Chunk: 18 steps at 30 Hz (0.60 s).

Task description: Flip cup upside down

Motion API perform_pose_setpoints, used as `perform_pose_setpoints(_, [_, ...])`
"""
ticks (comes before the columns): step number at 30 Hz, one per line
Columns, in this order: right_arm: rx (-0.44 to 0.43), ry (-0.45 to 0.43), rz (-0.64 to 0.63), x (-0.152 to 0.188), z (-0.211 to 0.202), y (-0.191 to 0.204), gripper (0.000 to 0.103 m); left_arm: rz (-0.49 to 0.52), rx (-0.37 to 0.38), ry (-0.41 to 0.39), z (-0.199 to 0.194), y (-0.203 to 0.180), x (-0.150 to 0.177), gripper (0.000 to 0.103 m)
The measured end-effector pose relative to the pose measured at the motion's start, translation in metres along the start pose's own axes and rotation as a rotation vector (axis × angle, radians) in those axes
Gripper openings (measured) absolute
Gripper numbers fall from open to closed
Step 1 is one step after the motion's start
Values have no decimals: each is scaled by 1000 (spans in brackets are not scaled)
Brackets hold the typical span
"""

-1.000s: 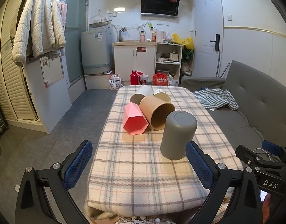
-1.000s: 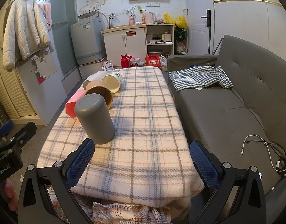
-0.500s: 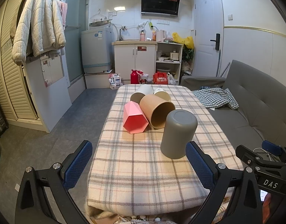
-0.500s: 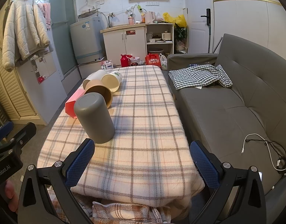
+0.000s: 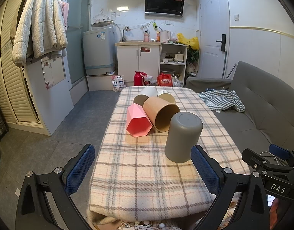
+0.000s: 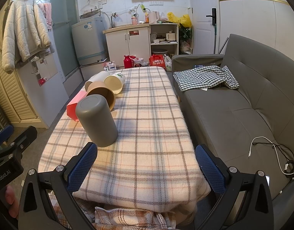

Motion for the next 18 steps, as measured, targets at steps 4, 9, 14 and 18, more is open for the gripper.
perform_pose_setpoints(4, [0, 0, 0, 0, 0, 0, 103, 0, 0, 1, 1, -1, 0, 103])
perform_pose_setpoints(9, [-1, 1, 0, 0, 0, 0, 103, -4, 1, 5, 0, 0, 0, 103])
perform_pose_setpoints(14, [-1, 2, 0, 0, 0, 0, 103, -2, 0, 6, 0, 0, 1, 103])
perform_pose_setpoints(18, [-1, 2, 1, -1, 0, -1, 103, 1, 1, 7, -2, 1, 3, 103])
Point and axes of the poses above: each gripper's, at about its wrist camera, not at the fingertips, and z roughly the way its jaws point, y to its left, x to its underside, the point moved 4 cm from there along z, roughly the way its jaws point, and after that the axes turned 14 degrees about -z, right-handed, at the moved point
